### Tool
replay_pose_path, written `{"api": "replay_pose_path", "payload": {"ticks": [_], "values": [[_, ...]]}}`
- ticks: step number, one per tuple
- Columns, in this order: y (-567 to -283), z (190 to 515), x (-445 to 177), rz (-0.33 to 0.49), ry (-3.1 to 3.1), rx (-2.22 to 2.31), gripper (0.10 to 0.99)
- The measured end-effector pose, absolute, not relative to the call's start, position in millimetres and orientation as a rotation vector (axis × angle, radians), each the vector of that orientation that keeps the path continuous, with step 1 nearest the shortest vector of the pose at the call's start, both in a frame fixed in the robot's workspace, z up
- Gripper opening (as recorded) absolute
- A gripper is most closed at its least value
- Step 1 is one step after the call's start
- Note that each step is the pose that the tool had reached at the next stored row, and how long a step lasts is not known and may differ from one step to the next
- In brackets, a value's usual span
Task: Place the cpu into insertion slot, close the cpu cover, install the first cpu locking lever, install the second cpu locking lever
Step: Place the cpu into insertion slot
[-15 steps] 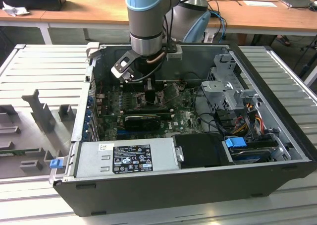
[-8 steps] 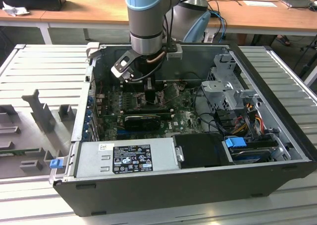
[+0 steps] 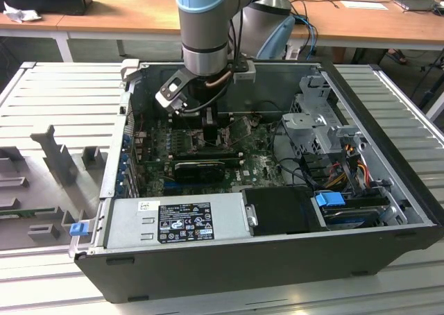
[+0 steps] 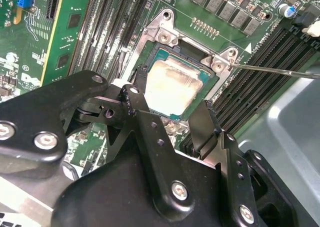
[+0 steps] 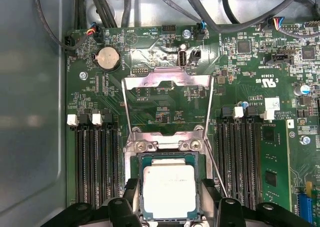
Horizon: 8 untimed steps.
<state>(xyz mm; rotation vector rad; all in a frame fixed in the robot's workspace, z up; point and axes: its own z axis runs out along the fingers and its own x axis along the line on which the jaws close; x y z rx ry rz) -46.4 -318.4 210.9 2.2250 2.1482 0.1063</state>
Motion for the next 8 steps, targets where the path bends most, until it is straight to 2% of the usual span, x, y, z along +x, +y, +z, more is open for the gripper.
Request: {"api": "replay_pose_path", "payload": {"ticks": [8], "values": [[-318.4, 214.2, -46.4, 0.106, 2.148, 2.225, 0.604]]}}
